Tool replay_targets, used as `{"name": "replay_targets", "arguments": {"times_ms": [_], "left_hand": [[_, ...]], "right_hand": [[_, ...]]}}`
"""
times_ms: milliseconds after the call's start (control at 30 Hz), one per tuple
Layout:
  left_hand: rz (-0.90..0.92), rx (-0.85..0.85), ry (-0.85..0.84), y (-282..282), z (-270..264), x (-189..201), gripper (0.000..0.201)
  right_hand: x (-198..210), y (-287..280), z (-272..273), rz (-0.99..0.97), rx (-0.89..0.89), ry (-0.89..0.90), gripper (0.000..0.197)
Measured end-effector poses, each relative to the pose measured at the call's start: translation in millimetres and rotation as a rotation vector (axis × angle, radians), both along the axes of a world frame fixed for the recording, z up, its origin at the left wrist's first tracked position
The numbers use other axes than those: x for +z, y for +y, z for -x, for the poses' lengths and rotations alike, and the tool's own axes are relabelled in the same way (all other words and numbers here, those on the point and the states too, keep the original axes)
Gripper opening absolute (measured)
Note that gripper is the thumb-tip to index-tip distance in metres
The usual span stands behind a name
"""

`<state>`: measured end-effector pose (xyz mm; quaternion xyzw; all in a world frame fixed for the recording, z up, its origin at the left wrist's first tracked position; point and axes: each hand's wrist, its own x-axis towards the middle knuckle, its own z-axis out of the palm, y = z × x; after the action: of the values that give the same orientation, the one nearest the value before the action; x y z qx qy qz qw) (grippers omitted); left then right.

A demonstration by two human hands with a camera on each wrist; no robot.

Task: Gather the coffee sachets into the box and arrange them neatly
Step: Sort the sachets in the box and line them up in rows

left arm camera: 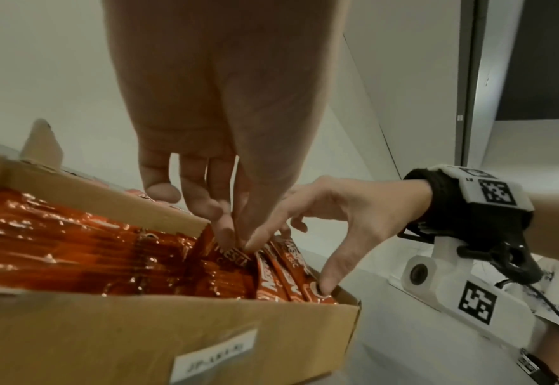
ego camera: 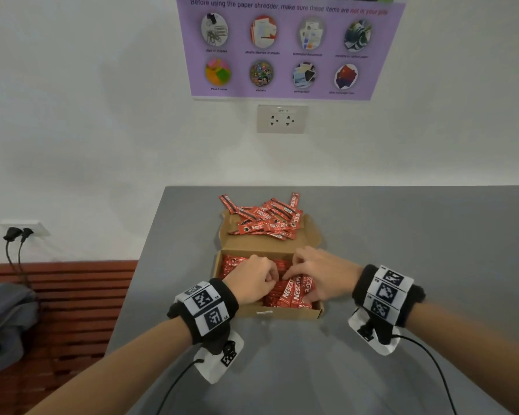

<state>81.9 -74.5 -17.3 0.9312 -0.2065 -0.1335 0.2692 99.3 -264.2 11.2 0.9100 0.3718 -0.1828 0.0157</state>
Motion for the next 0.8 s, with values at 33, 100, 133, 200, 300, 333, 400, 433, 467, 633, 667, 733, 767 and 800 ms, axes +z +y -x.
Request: {"name": "replay_targets", "arguments": {"times_ms": [33,100,133,200,300,333,400,433,467,633,667,733,767,800], "left_hand": [[-0.003,-0.003,-0.004,-2,0,0,0.017],[-0.004,-0.008,-0.007,-2,-1,-1,0.017],[-0.002,-0.010,-0.003,-2,-1,-1,0.017],[0.002,-0.013,0.006,0,-2,-1,0.016],[0.004,-0.009,0.001,6,-2,-1,0.016],[0.011,-0.004,-0.002,8,-2,-1,0.016],[0.026,0.009,0.000,12,-2,-1,0.015],[0.037,0.017,0.002,14,-2,-1,0.015],[0.051,0.025,0.005,16,-2,-1,0.014],[0.124,0.065,0.022,20,-2,2,0.014],[0.146,0.081,0.018,21,-2,2,0.014],[0.200,0.119,0.011,24,-3,2,0.014],[0.223,0.138,0.006,26,-3,3,0.017],[0.245,0.153,0.005,27,-3,5,0.020]], "right_hand": [[-1,2,1,0.029,0.019,-0.020,0.060],[0,5,0,0.069,0.037,-0.028,0.061],[1,7,-2,0.096,0.051,-0.032,0.059],[5,10,-5,0.163,0.094,-0.054,0.056],[8,16,-9,0.234,0.148,-0.060,0.052],[9,18,-10,0.243,0.160,-0.047,0.050],[9,20,-11,0.237,0.168,-0.010,0.043],[10,20,-11,0.223,0.161,0.016,0.040],[12,20,-12,0.210,0.148,0.041,0.037],[19,20,-13,0.142,0.113,0.073,0.025],[20,20,-14,0.110,0.102,0.065,0.025],[23,18,-18,0.021,0.046,0.048,0.022],[25,17,-22,-0.045,0.004,0.035,0.020],[28,16,-26,-0.123,-0.044,0.020,0.018]]}}
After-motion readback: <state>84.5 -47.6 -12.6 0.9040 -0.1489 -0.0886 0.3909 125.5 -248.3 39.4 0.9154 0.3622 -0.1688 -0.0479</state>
